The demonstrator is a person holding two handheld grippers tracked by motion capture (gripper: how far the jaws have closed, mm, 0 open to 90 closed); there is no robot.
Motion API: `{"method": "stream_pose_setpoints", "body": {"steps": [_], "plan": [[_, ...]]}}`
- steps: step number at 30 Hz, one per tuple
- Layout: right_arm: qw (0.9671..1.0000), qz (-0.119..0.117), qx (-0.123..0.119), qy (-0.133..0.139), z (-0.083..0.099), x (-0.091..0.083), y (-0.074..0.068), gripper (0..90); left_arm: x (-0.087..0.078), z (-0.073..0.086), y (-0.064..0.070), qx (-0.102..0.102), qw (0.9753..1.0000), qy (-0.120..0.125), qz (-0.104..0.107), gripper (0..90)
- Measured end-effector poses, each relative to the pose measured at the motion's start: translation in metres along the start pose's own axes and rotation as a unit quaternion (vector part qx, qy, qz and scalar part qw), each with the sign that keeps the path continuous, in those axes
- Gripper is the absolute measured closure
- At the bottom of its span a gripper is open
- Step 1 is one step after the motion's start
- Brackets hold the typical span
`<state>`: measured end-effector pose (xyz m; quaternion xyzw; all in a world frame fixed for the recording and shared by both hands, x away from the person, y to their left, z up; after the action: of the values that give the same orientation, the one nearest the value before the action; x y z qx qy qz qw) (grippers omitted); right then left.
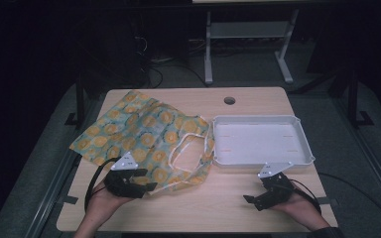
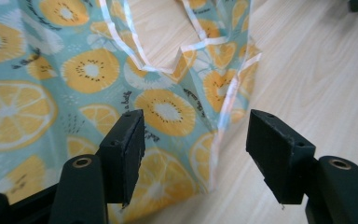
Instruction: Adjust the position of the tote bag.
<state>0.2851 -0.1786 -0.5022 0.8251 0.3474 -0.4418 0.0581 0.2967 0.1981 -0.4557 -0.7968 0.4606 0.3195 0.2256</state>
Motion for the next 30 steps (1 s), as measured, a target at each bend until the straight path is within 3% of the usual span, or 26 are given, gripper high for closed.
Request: {"method": "stream_pose_setpoints", "body": {"steps": [5,12,15,16,18,25,30], "plan": [[1.0000,-0.001,-0.001,0.000,0.000,0.000,-0.001,6.5,0.021,0.009,-0.003,-0.005,0.9993,-0.037,-0.004,37.1],[1.0000,-0.002,-0.003,-0.001,0.000,0.001,-0.001,6.5,0.034,0.020,-0.005,-0.015,0.9976,-0.067,-0.004,37.1],[1.0000,-0.001,-0.004,-0.001,0.000,0.001,-0.001,6.5,0.040,0.025,-0.004,0.003,0.9950,-0.099,-0.012,39.5],[1.0000,-0.002,-0.004,0.000,0.000,0.001,-0.001,6.5,0.041,0.026,-0.004,0.008,0.9953,-0.095,-0.018,40.7],[1.0000,-0.002,-0.004,0.000,0.000,0.001,-0.002,6.5,0.041,0.025,-0.005,0.008,0.9953,-0.094,-0.024,45.7],[1.0000,-0.002,-0.005,0.000,0.000,0.001,-0.002,6.6,0.039,0.025,-0.003,0.015,0.9950,-0.098,-0.014,83.6],[1.0000,-0.004,-0.005,0.001,0.000,0.001,-0.002,6.6,0.035,0.027,-0.005,0.011,0.9942,-0.106,-0.009,88.6]]}}
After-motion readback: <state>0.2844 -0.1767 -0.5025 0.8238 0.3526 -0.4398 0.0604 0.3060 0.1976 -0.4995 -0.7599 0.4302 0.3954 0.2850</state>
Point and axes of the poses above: each handheld gripper's, and its own axes: x roughly forward along the jaws, z roughly out of its underside, y roughly to its right, the point moved 6 cm from there along x, roughly forward along the jaws, and after that the axes turned 13 degrees about x, right-handed, at the moved point
